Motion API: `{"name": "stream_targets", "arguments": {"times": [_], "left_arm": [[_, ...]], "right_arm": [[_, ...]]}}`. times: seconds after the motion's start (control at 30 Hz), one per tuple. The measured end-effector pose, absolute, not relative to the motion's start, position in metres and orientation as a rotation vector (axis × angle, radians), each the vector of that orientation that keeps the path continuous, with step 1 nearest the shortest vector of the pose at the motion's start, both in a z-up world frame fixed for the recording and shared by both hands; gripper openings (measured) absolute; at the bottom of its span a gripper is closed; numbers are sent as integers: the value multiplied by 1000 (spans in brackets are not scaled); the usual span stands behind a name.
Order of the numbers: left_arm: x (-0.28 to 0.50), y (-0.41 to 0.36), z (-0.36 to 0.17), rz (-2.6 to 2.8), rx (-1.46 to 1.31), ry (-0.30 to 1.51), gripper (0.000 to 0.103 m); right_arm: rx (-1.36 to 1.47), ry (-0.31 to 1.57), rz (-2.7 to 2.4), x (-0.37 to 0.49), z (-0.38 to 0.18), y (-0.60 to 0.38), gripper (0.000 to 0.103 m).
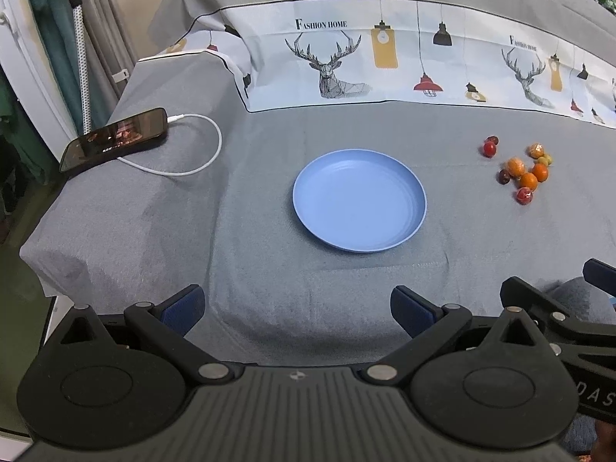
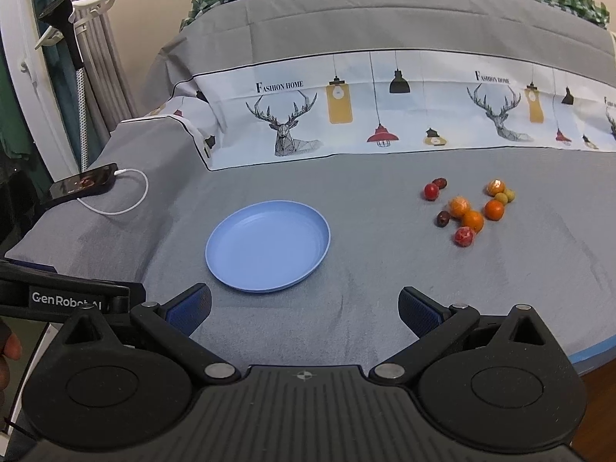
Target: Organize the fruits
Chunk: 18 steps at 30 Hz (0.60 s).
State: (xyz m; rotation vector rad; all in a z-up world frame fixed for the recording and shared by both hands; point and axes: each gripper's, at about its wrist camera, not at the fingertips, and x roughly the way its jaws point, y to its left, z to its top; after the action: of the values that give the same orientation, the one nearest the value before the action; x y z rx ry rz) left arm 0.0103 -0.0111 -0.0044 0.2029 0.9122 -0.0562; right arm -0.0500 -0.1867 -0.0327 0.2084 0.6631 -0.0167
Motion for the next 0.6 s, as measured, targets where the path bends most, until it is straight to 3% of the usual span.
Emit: {"name": "stream_targets", "arguments": {"times": [0.6], "left_arm": [[21, -32, -6, -43, 243, 968, 103]], "right_arm": [[323, 676, -29, -39, -42, -218, 102]]}}
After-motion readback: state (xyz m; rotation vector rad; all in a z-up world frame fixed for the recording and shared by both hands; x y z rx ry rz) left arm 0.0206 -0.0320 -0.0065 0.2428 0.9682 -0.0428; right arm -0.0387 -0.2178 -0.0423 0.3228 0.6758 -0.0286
